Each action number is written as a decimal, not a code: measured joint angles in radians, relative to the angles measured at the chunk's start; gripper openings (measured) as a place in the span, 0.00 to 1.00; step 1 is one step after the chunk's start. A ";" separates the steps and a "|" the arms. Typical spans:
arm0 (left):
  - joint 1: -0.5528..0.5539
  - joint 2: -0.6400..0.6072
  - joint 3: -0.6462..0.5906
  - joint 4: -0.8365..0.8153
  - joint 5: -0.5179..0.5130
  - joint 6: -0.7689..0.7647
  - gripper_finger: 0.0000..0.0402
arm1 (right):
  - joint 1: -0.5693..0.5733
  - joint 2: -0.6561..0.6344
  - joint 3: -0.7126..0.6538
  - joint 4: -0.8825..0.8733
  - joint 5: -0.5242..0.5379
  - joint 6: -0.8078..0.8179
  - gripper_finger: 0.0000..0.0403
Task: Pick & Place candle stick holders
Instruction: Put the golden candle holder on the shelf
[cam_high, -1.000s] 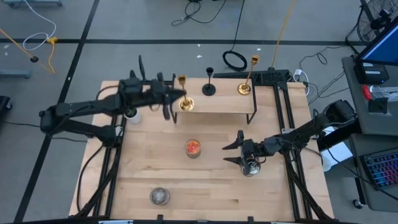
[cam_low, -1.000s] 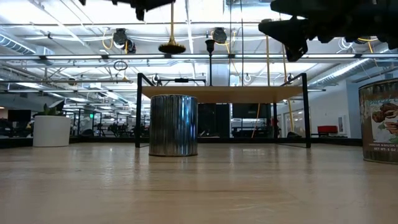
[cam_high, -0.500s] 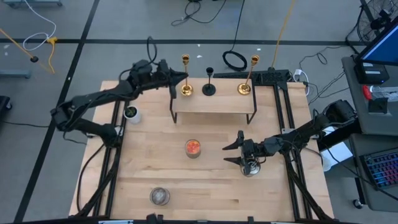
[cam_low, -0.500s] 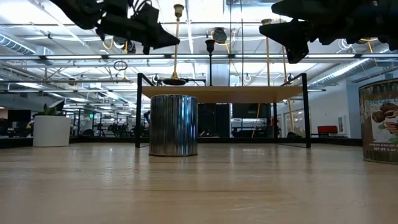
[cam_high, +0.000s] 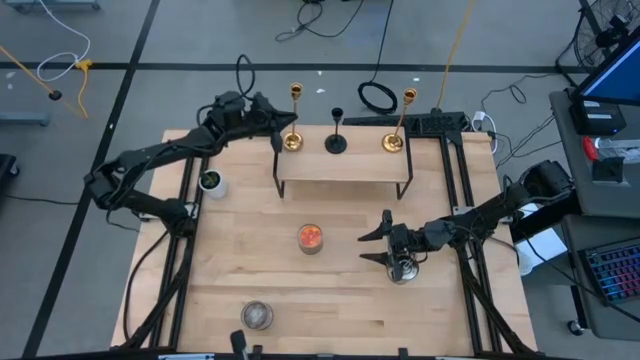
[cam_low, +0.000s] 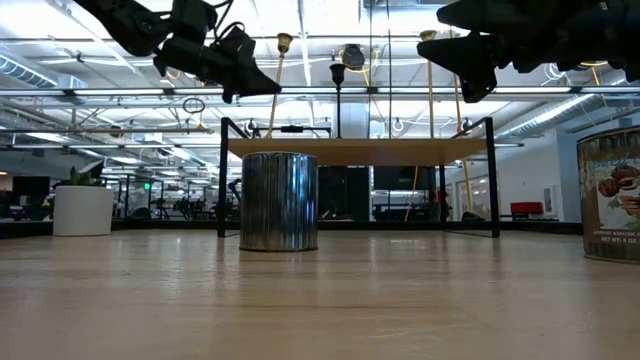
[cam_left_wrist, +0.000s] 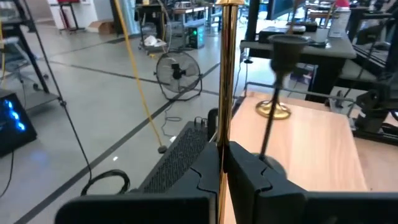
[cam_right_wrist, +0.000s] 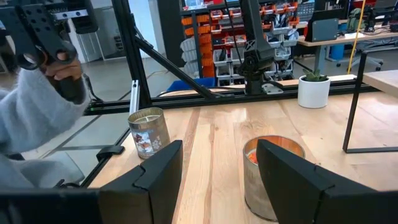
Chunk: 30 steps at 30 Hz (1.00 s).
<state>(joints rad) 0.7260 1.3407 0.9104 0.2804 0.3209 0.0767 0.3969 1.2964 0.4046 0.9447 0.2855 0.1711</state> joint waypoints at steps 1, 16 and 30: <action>-0.001 -0.001 -0.002 0.007 0.001 0.000 0.03 | 0.000 0.000 0.000 0.000 0.000 0.000 0.50; 0.001 0.008 -0.005 0.007 -0.038 0.019 0.15 | 0.000 0.000 0.000 0.009 0.000 0.000 0.50; -0.002 0.008 -0.005 0.008 -0.068 0.003 0.21 | 0.000 0.000 0.000 0.016 0.000 0.000 0.50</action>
<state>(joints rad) 0.7243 1.3483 0.9051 0.2883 0.2525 0.0792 0.3965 1.2964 0.4046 0.9607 0.2855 0.1713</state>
